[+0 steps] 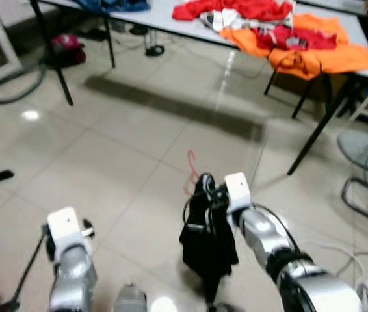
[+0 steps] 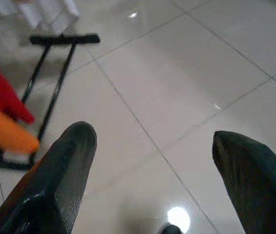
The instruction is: Hang hanger
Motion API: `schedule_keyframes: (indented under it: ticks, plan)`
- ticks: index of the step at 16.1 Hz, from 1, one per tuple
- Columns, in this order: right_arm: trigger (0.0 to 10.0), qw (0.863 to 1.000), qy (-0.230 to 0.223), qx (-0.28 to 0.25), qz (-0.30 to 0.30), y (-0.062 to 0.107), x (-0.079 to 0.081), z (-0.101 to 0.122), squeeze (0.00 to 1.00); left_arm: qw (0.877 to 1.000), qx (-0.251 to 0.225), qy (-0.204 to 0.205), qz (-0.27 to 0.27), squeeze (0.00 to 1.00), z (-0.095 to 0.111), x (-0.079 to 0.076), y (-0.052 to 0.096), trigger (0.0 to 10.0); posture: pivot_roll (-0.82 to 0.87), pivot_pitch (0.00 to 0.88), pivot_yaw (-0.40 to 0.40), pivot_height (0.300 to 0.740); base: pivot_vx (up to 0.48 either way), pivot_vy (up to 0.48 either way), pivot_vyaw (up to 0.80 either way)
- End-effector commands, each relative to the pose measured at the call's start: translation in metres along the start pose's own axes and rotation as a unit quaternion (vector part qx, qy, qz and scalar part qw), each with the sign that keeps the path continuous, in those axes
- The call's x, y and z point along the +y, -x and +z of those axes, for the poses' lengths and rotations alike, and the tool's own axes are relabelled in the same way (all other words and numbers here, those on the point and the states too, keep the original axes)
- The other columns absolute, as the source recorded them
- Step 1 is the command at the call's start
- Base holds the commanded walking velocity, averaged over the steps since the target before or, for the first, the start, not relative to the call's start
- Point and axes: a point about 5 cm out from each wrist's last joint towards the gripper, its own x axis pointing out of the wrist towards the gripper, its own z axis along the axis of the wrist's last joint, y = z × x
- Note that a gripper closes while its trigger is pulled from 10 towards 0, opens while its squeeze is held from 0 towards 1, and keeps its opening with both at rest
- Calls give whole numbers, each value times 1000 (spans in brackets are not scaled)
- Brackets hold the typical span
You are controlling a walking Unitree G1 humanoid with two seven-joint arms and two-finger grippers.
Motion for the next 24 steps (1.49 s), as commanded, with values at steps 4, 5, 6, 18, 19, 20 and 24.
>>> schedule_keyframes:
  ticks: [4,5,6,18,19,20,24]
  plan:
    - [0,1000,16,-12,-4,0,-7,6,0,996,-22,-47,-67,0,7,-27,0,10000,144,86,-51,740,0,-236,525]
    - [0,1000,17,-12,-4,1,-7,6,0,995,-32,-51,-74,0,10,-29,1,10000,142,85,-51,740,0,0,525]
    - [0,1000,18,-11,-3,1,-7,5,0,996,-30,-18,-80,0,12,-31,1,10000,138,83,-48,740,480,0,525]
    - [0,1000,20,-3,-3,2,-9,3,0,997,9,48,-67,0,5,-33,-2,10000,133,73,-43,740,480,0,526]
    - [0,1000,20,-4,2,1,-9,4,0,997,11,46,-63,0,5,-33,-1,10000,133,73,-44,740,480,0,519]
    - [0,1000,23,-6,10,1,-8,6,0,997,18,47,-53,0,2,-32,0,10000,132,74,-44,740,480,0,525]
    - [0,1000,20,-5,10,1,-11,7,0,997,8,48,-57,0,6,-34,0,10000,132,78,-48,740,457,0,512]
